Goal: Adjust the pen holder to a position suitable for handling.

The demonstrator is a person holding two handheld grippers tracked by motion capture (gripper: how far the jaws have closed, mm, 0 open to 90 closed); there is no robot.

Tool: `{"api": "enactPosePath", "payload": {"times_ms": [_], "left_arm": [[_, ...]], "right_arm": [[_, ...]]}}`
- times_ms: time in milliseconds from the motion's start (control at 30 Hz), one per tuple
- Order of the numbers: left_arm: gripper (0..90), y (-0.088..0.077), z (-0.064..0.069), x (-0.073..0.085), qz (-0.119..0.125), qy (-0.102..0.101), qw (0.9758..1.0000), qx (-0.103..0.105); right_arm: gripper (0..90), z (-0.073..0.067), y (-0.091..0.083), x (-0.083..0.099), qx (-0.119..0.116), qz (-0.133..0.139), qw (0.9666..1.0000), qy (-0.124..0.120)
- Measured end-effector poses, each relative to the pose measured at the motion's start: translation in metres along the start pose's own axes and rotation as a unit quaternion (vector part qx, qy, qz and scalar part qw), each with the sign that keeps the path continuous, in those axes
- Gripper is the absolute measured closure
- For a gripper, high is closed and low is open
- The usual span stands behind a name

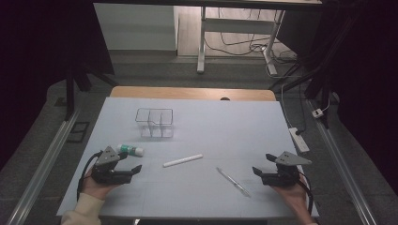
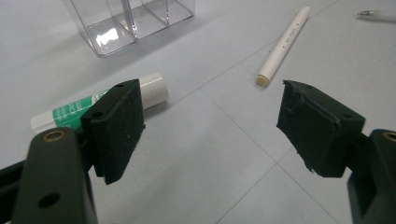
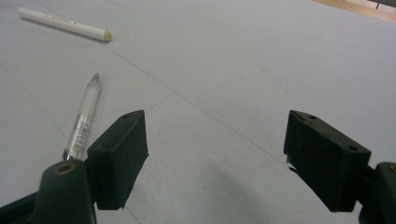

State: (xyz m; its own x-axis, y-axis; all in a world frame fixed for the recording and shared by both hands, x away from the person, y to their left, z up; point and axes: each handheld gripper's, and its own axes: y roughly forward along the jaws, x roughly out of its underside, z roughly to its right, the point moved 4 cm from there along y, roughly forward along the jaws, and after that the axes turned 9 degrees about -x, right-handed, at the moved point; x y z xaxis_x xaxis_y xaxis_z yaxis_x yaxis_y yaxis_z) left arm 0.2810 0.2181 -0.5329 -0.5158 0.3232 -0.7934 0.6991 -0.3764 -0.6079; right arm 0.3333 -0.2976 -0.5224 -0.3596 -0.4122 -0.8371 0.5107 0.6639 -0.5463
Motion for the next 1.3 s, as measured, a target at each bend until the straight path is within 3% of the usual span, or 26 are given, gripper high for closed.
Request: {"api": "enactPosePath", "payload": {"times_ms": [633,1033,1300], "left_arm": [[24.5,0.002,0.001,-0.004,-0.003,0.014,0.9999,0.003],[25.1,0.004,-0.003,-0.027,-0.004,0.029,0.9996,0.005],[26.2,0.006,-0.011,-0.036,-0.007,0.020,0.9997,-0.007]], "right_arm": [[23.4,-0.002,0.002,0.001,-0.005,-0.003,1.0000,0.001],[24.8,0.000,0.001,0.002,-0.001,-0.001,1.0000,0.004],[26.7,-0.001,-0.001,0.000,0.003,0.001,1.0000,0.004]]}}
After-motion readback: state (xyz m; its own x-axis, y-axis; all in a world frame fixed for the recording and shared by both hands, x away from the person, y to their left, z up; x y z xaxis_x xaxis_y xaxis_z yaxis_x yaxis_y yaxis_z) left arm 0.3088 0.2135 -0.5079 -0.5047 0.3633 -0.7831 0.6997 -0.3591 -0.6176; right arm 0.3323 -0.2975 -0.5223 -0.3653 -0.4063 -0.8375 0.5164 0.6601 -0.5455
